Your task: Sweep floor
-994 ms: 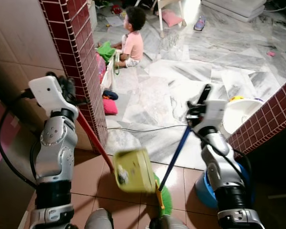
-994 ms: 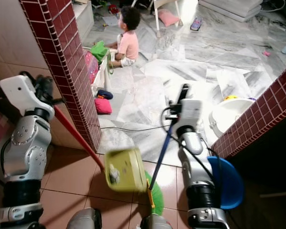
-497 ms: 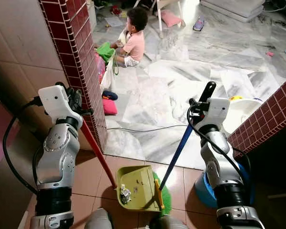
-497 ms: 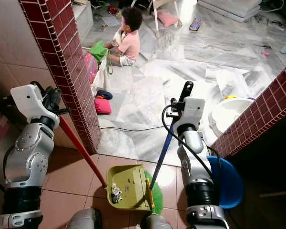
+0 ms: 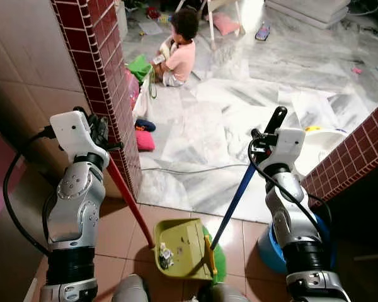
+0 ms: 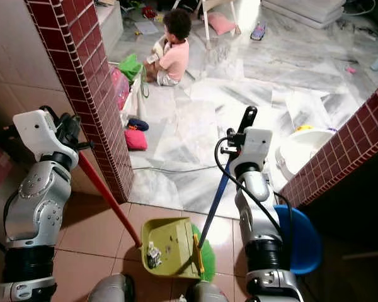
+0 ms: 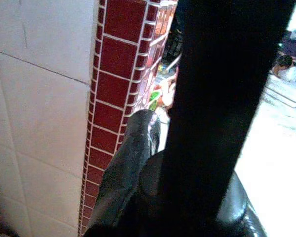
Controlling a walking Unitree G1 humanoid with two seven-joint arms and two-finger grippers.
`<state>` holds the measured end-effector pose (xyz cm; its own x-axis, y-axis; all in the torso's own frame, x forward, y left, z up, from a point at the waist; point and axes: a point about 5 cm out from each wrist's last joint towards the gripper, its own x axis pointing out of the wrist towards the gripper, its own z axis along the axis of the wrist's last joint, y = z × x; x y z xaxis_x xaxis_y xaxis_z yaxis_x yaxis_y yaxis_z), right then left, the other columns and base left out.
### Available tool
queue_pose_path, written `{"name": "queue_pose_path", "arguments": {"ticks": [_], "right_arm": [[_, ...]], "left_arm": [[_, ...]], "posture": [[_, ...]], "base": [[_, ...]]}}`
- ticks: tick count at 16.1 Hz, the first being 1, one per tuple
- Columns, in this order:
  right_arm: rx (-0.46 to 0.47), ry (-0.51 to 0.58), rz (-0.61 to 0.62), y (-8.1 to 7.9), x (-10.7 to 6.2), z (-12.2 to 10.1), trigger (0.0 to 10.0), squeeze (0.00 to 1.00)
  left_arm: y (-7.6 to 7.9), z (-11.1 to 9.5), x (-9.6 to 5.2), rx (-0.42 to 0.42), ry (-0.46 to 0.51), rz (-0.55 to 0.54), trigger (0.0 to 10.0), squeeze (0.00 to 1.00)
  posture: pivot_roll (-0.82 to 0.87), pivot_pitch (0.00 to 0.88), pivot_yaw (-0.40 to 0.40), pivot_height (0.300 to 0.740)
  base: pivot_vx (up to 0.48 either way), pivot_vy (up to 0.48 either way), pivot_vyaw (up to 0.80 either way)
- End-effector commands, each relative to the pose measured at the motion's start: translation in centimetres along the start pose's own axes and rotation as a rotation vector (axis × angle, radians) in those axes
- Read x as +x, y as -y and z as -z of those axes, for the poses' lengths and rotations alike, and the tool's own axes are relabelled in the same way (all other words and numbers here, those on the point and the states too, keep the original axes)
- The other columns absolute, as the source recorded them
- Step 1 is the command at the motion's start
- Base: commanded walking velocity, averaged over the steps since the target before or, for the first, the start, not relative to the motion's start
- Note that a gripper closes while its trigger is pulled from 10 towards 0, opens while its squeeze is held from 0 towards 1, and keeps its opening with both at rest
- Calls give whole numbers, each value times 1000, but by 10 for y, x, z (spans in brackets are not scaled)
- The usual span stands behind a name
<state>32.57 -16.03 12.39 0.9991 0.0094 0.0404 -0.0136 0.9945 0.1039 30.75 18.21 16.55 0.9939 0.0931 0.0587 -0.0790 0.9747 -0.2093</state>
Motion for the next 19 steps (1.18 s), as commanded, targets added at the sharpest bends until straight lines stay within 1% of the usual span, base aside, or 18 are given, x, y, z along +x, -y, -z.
{"name": "queue_pose_path", "arguments": {"ticks": [1,6,11,13,16,19], "right_arm": [[13,38,14,3,3,-8,10000,0],[26,28,22,4,2,-7,10000,0],[14,38,29,7,6,-11,10000,0],[5,48,34,8,7,-13,10000,0],[-27,53,59,16,7,-15,10000,0],[-43,55,67,19,7,-15,10000,0]], "left_arm": [[8,-13,1,-37,47,22,10000,0],[8,-12,2,-39,38,21,10000,0],[9,-14,4,-46,46,11,10000,0],[9,-14,4,-47,46,10,10000,0],[9,-15,5,-50,50,7,10000,0],[10,-15,6,-57,49,4,10000,0]], "posture": [[-3,54,-54,740],[-11,56,-55,740],[-14,55,-58,740],[-17,54,-59,740],[-21,56,-63,740],[-24,55,-66,740]], "base": [[-266,0,0],[-266,0,0],[-266,0,0],[-264,0,0],[-266,0,0],[-260,0,0]]}}
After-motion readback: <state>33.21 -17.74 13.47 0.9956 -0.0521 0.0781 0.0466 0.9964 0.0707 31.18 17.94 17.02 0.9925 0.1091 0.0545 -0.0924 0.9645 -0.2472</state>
